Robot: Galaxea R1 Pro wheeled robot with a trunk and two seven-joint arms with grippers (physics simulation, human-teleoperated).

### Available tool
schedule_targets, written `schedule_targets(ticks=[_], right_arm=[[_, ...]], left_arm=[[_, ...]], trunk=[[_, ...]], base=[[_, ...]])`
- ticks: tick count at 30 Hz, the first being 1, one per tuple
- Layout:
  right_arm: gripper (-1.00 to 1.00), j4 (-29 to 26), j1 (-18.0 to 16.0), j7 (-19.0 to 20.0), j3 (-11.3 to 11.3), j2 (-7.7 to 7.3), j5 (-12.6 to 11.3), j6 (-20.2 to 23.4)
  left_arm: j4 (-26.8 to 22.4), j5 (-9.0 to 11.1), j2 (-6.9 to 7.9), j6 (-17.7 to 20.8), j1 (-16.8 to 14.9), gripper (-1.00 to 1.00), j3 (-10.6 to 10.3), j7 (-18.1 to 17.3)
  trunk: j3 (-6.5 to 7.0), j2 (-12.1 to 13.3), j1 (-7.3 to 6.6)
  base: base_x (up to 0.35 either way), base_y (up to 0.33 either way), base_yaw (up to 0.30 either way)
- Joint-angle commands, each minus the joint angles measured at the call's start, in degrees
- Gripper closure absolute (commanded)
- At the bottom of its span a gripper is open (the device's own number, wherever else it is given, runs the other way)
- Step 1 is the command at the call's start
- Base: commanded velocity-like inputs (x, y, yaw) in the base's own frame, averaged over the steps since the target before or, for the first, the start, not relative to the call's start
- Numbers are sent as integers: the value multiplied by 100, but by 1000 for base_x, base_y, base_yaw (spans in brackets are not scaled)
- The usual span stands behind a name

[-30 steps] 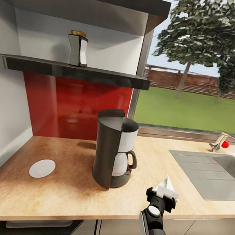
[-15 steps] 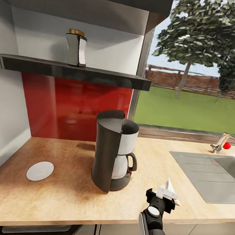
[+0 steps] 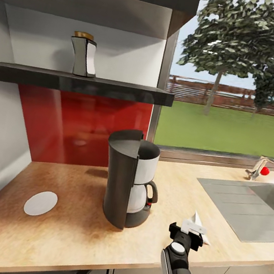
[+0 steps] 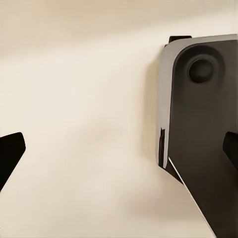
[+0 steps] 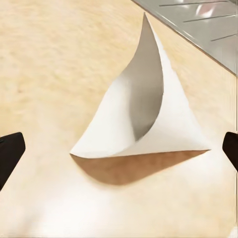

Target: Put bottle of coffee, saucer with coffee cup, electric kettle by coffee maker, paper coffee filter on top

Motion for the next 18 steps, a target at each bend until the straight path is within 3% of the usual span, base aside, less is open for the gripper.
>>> schedule_targets(ticks=[1, 8, 18], right_arm=[[-100, 9, -5, -1, -2, 3, 60, 51], [-100, 29, -5, -1, -2, 3, 60, 49], [-100, 37, -5, -1, -2, 3, 60, 49]], left_arm=[[10, -16, 0, -25, -6, -100, 5, 15], [12, -15, 0, -25, -5, -100, 5, 15], [12, -16, 0, -25, -5, -100, 5, 15]], trunk=[[-12, -12, 3], [-12, -12, 3], [-12, -12, 3]], base=[[1, -1, -173], [93, 0, -187], [76, 0, -13]])
